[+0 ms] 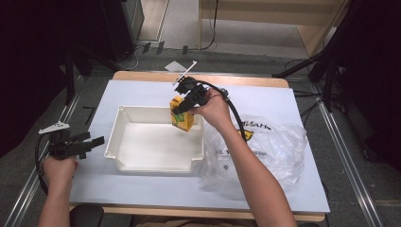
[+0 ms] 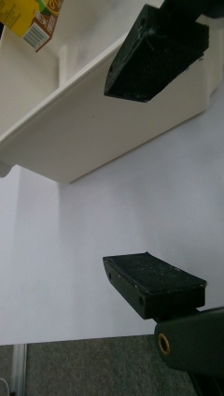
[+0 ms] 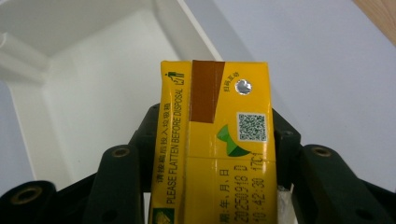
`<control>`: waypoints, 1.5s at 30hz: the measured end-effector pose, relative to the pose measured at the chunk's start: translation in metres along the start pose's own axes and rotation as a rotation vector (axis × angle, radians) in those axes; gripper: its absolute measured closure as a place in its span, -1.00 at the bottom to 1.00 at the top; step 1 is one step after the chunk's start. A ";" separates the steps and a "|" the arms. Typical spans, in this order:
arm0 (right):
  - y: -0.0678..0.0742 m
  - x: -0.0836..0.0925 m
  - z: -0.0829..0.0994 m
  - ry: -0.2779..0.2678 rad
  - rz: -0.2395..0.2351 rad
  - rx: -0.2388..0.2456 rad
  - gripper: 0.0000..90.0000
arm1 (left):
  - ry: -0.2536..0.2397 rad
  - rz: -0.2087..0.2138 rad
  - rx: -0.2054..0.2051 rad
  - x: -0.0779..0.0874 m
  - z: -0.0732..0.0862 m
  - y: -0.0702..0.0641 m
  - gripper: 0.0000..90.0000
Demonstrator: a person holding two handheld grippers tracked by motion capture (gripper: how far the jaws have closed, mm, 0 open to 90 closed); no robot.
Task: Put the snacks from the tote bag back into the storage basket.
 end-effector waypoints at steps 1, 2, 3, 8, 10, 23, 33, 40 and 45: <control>0.000 -0.001 0.001 0.002 0.001 -0.004 0.18 | 0.000 0.001 -0.001 0.000 0.000 0.000 -0.63; -0.001 -0.003 0.001 0.001 0.001 0.000 0.18 | 0.000 0.001 0.000 0.000 0.000 0.000 -0.63; -0.002 -0.004 0.002 0.002 0.003 0.005 0.18 | 0.000 0.001 -0.001 0.000 0.000 0.000 -0.63; -0.005 -0.011 0.007 0.022 0.004 -0.002 0.18 | 0.004 0.003 -0.001 0.000 0.000 0.000 -0.63; -0.005 -0.014 0.009 0.023 0.000 -0.007 0.18 | 0.002 0.001 0.002 0.000 0.000 0.000 -0.63; -0.012 -0.017 0.019 0.029 0.002 -0.006 0.18 | 0.006 0.000 0.003 0.000 0.001 0.000 -0.63; -0.014 -0.025 0.026 0.056 0.015 0.000 0.18 | 0.006 0.005 0.004 0.000 0.001 0.001 -0.63; -0.011 -0.026 0.029 0.060 0.014 0.024 0.17 | 0.010 0.001 0.002 -0.001 0.001 0.000 -0.63; -0.010 -0.025 0.031 0.057 0.012 0.023 0.17 | 0.012 0.001 0.000 -0.001 0.001 0.000 -0.63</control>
Point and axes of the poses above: each handheld gripper's, and its own axes: x roughly backward along the jaws, z roughly out of its underside, y roughly to its left, the point moved 7 cm from there along -x, roughly forward along the jaws, and after that the axes turned 7 degrees about -y, right-handed, at the moved point
